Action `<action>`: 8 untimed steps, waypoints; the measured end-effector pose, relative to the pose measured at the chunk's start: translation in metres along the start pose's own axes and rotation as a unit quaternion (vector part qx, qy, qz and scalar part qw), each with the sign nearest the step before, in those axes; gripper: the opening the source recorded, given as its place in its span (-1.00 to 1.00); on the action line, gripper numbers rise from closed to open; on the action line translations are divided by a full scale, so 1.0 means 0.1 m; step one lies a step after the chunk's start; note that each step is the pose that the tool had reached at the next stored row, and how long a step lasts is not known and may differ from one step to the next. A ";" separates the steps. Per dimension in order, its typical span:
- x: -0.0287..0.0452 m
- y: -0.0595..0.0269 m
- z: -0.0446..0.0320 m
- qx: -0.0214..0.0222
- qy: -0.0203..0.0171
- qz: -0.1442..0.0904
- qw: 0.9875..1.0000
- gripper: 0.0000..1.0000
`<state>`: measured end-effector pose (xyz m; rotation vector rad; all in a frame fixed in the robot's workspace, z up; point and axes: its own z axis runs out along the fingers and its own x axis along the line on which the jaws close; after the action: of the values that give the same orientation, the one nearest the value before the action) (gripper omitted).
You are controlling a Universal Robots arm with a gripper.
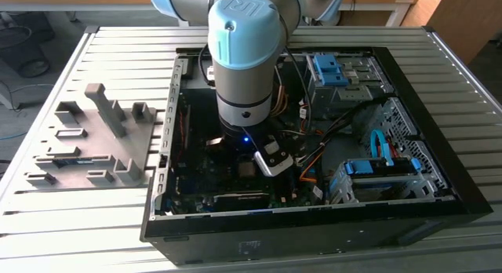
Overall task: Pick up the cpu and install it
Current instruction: 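Place the cpu into insertion slot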
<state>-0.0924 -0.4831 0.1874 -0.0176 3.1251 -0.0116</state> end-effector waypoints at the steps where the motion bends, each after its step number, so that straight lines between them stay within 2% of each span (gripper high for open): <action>1: 0.001 0.000 0.000 0.000 0.000 0.000 1.000 0.08; 8: -0.013 -0.007 -0.003 0.000 0.000 0.000 1.000 0.08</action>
<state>-0.0910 -0.4838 0.1877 -0.0172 3.1257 -0.0115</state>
